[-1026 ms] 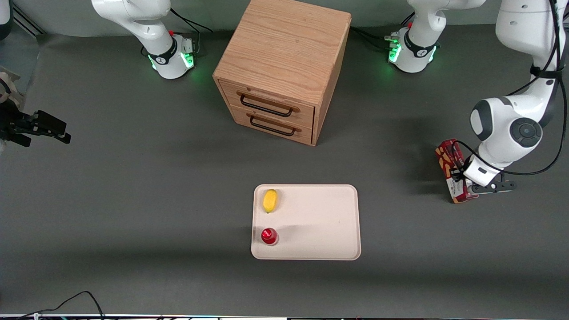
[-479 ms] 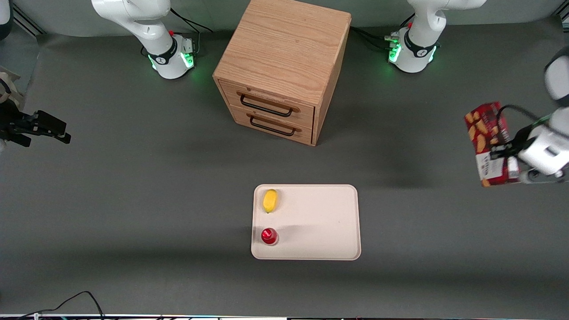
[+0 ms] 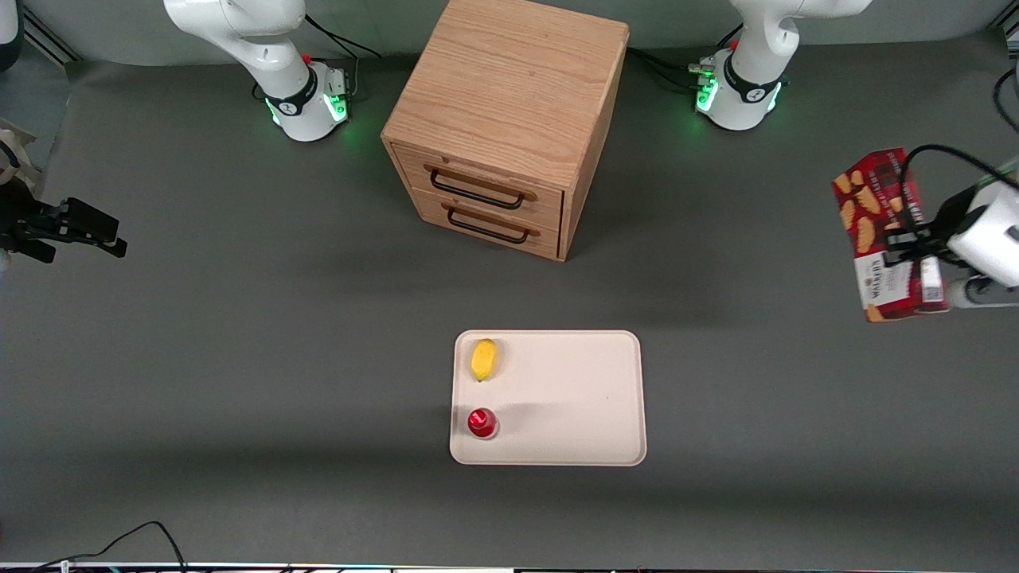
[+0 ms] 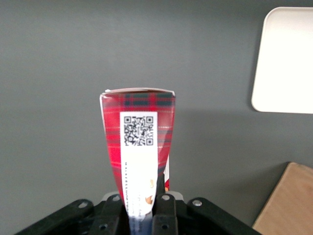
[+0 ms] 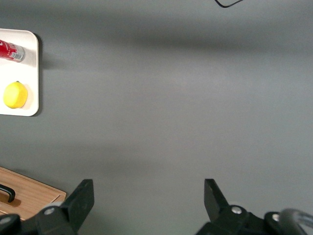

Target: Place red cookie box on tray

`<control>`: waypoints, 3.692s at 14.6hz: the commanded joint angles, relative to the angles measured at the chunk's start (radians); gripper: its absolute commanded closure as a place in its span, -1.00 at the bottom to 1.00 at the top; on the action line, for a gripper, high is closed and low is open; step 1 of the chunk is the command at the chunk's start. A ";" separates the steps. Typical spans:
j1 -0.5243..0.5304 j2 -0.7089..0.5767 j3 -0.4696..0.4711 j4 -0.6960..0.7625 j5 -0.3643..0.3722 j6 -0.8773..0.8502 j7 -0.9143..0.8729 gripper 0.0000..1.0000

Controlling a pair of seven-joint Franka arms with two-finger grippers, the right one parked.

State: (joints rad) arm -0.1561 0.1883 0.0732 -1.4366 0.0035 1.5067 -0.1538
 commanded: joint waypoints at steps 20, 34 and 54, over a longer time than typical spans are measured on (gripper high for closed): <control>-0.184 0.681 -0.243 0.278 0.111 0.593 -0.676 1.00; -0.180 0.746 -0.224 0.275 0.121 0.678 -0.566 0.92; -0.082 0.418 -0.222 0.473 -0.016 -0.158 -0.416 -1.00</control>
State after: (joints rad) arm -0.2780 0.6801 -0.1574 -0.9479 0.0128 1.4286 -0.6336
